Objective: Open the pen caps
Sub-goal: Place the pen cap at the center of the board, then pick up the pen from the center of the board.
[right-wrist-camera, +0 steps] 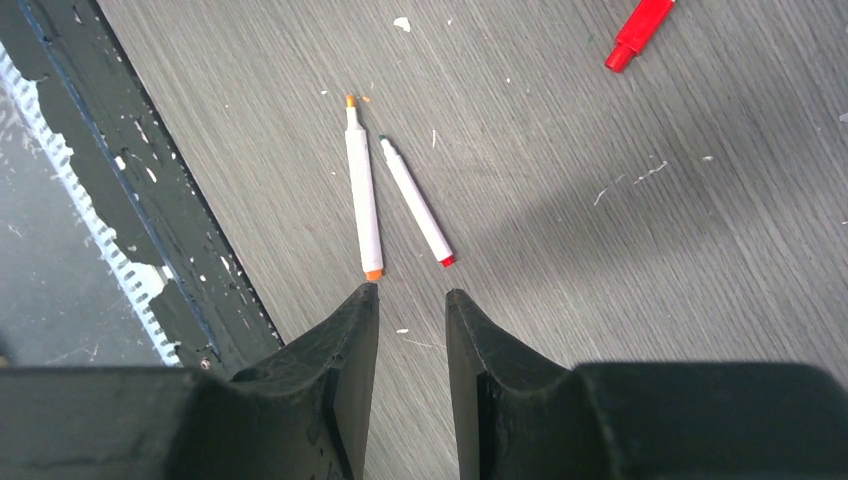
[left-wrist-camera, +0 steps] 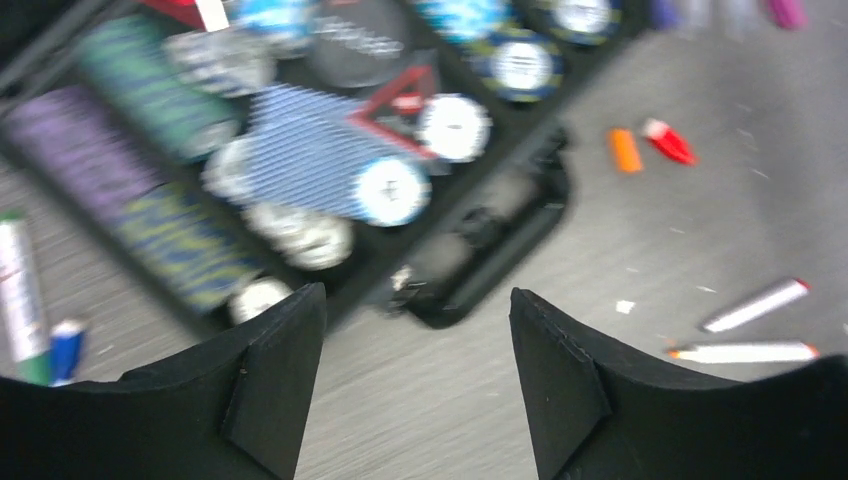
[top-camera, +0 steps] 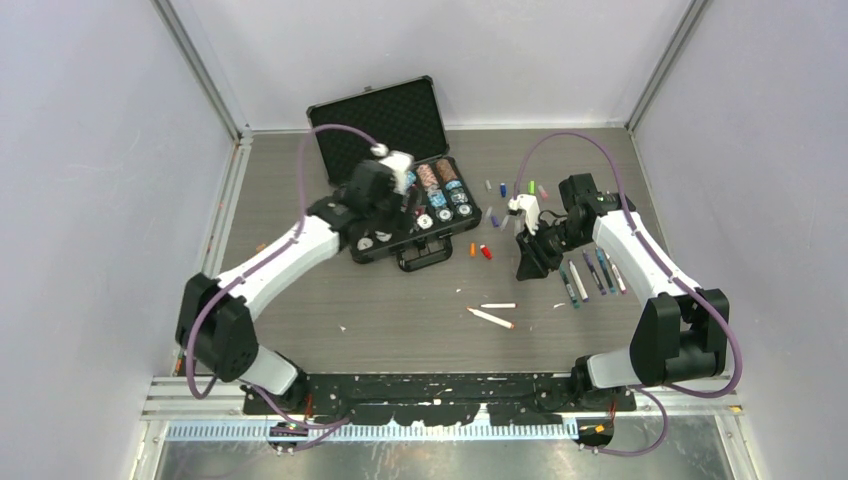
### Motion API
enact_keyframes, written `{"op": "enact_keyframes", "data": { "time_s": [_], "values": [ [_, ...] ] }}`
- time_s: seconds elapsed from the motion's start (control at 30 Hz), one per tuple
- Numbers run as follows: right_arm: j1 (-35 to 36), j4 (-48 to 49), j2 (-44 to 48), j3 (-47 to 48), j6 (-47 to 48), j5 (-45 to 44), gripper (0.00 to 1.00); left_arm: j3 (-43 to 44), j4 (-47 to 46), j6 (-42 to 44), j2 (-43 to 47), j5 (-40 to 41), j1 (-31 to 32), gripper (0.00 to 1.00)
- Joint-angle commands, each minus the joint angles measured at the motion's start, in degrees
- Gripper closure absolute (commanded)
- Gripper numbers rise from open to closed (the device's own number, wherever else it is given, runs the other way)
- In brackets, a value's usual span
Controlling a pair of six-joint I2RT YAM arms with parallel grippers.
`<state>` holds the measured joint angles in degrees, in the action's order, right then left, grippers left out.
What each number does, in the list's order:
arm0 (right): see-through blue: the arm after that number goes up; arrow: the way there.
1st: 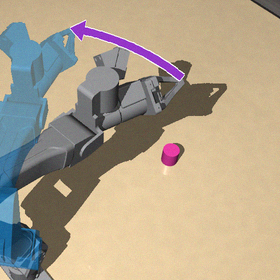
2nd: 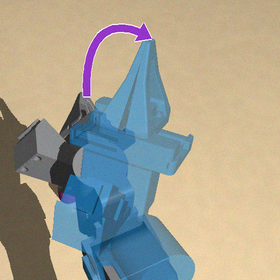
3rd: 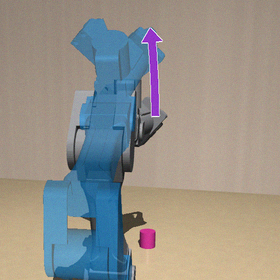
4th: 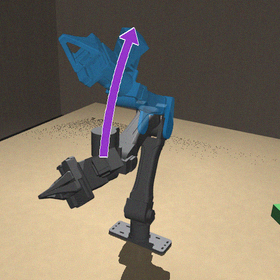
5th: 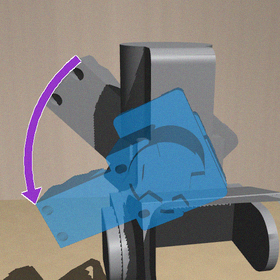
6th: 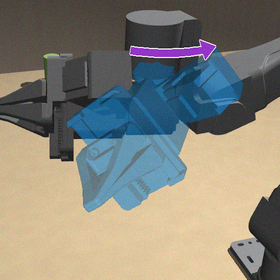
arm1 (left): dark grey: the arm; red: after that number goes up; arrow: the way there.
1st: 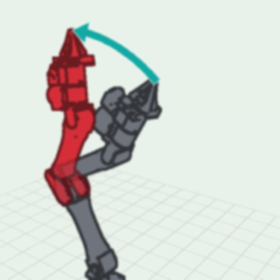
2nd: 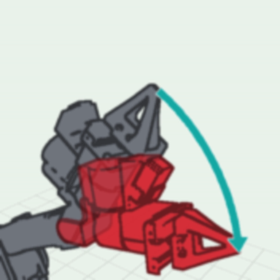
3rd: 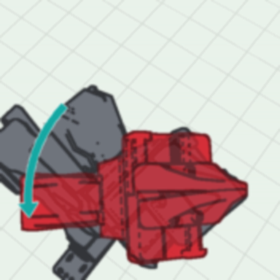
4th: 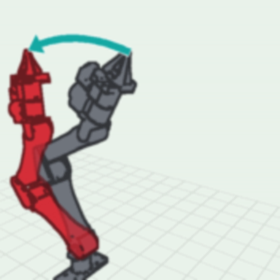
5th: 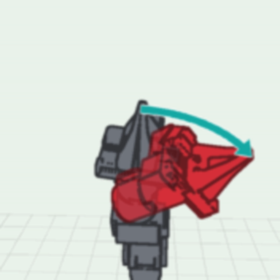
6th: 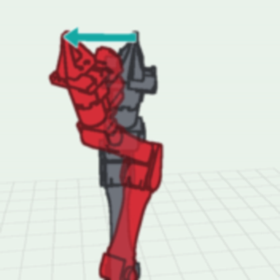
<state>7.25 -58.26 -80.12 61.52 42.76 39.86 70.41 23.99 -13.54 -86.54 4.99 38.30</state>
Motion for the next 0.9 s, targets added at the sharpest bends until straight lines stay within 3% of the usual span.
{"op": "enact_keyframes", "data": {
  "time_s": [0.0,0.23,0.33,0.7,0.87],
  "values": [
    [-0.3,-0.23,1.89,2.03,0.74,1.67,0.64,-2.74,5.19,2.46,7.4,-4.54,-11.3,0.31],
    [-0.32,-0.43,1.81,2.03,0.95,1.93,0.64,-8.1,7.49,0.88,11.25,-3.95,-26.51,0.29],
    [-0.31,-0.52,1.86,2.03,1.01,2.15,0.64,-7.65,7.89,0.46,8.84,-6.76,-30.94,0.37],
    [-0.38,-1.6,1.89,2.28,1.86,4.09,0.64,6.62,13.35,7.18,-10.82,-2.24,-36.02,0.63],
    [-0.31,-2.08,1.72,2.29,2.1,5.24,0.64,11.93,14.67,9.47,-18.1,-1.78,-37.01,0.67]
  ]
}}
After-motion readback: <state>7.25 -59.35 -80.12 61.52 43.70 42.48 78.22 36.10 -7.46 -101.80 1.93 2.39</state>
